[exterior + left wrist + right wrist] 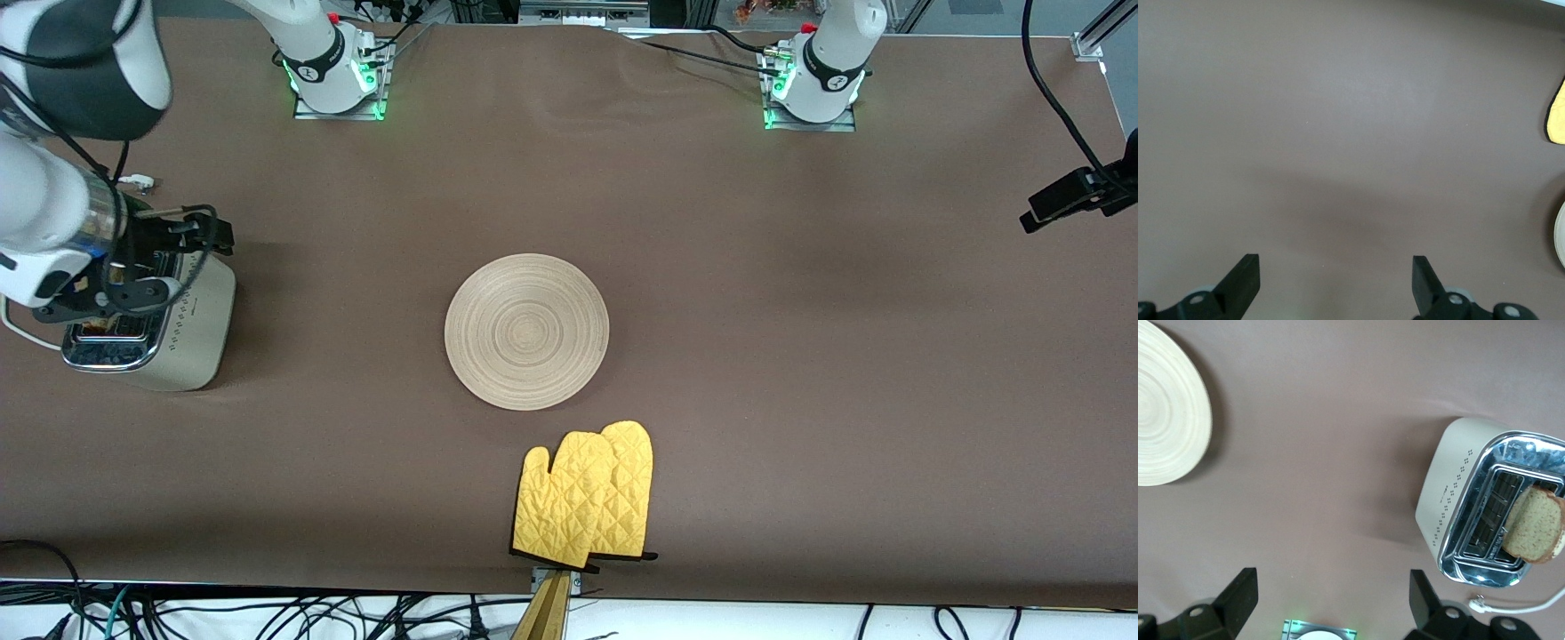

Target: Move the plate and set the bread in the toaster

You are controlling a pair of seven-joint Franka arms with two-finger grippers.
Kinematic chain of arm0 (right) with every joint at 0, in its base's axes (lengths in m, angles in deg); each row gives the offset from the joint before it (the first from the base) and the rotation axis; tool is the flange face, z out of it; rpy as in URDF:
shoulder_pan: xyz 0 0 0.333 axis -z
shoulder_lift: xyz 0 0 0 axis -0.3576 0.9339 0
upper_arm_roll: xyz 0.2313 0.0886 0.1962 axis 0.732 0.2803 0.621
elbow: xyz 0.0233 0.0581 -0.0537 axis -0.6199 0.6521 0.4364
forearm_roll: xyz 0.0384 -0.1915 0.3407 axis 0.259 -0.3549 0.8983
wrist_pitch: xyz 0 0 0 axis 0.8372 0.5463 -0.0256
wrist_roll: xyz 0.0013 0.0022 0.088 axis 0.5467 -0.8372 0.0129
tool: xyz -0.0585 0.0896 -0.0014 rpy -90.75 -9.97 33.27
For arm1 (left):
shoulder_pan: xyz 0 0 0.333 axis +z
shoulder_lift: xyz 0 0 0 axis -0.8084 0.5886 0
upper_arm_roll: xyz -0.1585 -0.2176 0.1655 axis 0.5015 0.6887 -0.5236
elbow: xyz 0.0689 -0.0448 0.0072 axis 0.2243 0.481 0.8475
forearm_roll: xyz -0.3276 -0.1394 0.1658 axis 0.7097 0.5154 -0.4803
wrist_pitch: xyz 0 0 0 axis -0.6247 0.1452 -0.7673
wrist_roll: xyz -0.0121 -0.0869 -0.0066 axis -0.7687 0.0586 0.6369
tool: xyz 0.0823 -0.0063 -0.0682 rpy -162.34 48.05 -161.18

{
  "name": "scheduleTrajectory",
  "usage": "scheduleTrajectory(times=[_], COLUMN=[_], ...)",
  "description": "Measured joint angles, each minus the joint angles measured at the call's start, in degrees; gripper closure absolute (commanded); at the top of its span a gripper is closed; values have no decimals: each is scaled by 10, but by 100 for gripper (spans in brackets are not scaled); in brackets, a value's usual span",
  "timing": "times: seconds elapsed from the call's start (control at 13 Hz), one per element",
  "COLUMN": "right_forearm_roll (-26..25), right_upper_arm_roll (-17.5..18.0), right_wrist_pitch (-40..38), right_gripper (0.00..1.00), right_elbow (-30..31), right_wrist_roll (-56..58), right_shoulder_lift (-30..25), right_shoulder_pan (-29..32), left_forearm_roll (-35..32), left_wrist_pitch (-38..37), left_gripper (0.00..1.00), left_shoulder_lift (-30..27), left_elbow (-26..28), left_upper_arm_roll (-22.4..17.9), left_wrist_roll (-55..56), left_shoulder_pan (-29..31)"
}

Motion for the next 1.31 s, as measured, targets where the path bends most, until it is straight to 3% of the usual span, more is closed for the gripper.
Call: scheduleTrajectory(times=[0.15, 0.31, 0.85, 1.31], right_forearm_roll=[-1, -1, -1, -1], right_upper_arm_roll=[66, 98, 106, 107], right_wrist_pitch=[5, 21, 10, 10], right_gripper=[0, 0, 0, 0], right_elbow=[1, 7, 65, 73], right_wrist_roll=[0, 0, -9, -53], right_shoulder_lift=[-19, -40, -122, -113], right_shoulder_pan=[78, 132, 173, 177], left_forearm_roll=[0, 0, 0, 0], left_wrist_pitch=[0, 0, -1, -1], left_gripper=[0, 0, 0, 0], left_shoulder_lift=[0, 0, 0, 0], left_elbow=[-2, -2, -2, -2], left_upper_arm_roll=[-1, -3, -4, -4], left_wrist_roll=[0, 0, 0, 0], left_shoulder_pan=[0, 0, 0, 0])
